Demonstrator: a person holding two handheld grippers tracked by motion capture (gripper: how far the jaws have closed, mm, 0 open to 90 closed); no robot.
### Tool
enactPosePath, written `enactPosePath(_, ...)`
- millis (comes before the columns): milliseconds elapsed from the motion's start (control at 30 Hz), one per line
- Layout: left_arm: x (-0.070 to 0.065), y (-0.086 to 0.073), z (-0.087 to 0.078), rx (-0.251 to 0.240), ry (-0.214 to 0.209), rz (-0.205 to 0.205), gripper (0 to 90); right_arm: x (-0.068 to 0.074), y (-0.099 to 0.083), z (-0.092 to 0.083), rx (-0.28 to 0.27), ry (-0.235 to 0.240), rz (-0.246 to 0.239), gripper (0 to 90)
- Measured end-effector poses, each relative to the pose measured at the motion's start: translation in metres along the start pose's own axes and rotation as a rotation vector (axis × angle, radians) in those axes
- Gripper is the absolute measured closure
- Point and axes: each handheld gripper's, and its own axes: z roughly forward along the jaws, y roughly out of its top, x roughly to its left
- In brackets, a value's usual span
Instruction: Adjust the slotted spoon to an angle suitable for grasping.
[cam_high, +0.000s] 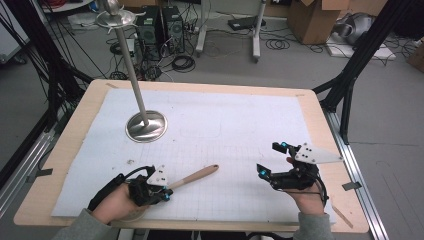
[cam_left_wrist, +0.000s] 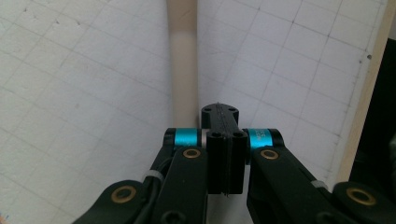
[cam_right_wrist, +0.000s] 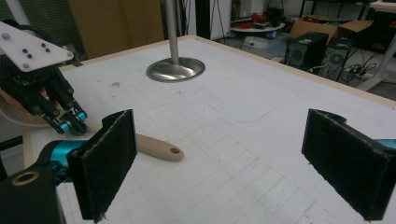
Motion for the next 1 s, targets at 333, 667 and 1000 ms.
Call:
enactPosePath(333, 0.005, -0.003, -0.005, 0.026, -0.010, 0.025, 89.5, -0.001, 0.000, -0.001, -0.002, 0.001, 0.006, 9.4)
enactPosePath(667, 0.021, -0.015, -0.013, 0.033, -0.017, 0.017, 89.5, -0.001, -0.001, 0.001, 0.005, -0.002, -0.001, 9.4)
enactPosePath(1000, 0.032, -0.026, -0.021, 0.027, -0.034, 0.034, 89.5, -0.001, -0.002, 0.000, 0.008, 0.000, 0.005, 9.4)
